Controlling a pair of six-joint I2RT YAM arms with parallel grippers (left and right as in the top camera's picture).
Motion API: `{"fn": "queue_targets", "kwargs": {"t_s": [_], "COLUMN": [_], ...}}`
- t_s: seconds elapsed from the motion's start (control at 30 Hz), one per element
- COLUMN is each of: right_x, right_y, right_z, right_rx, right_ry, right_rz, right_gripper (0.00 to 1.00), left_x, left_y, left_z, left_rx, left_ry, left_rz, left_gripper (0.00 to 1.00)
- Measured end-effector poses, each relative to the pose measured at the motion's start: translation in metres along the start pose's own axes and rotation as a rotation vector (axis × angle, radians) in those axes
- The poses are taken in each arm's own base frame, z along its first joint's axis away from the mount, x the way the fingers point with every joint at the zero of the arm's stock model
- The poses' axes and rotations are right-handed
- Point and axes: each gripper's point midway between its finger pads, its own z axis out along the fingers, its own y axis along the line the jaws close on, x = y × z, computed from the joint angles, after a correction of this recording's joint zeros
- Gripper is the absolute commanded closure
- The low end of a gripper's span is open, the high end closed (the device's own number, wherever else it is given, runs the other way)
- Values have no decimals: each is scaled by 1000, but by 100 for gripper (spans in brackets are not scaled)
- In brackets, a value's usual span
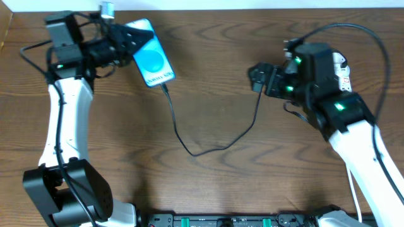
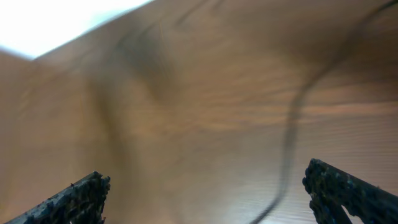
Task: Plug charger to phone and switch on socket
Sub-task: 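Open the right gripper and move it right toward the power strip, then lower the plugged phone with the left gripper toward the table center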
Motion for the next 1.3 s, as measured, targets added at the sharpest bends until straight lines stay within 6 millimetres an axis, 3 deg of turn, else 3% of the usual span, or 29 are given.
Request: {"fn": "queue_targets", "kwargs": {"t_s": [0.17,0.4,0.63,0.83,1.13,1.3], "right_x": [-11,-8,-8,-8,-8,-8], "right_y": [-30,-45,-46,-47,-47,-47], "right_z": [-30,-34,-34,-34,-34,-34], "right_rx": [166,244,255,257,258,258], "right_ry": [-105,-104,-105,-106,-106,-106], "right_rz": [-7,-10,-10,-10,-10,-10], "right_gripper": [1,1,1,1,1,1], "left_x": [35,66,106,115,114,128], "left_y": [21,30,70,99,99,101], "left_z": [38,82,129,140,144,158], "left_rx": [-170,-255,-313,-357,-350,-349], "left_ry": [62,138,277,314,312,346], "left_rz": [29,115,70,26,38,53], "left_gripper": [93,93,93,92,93,92]}}
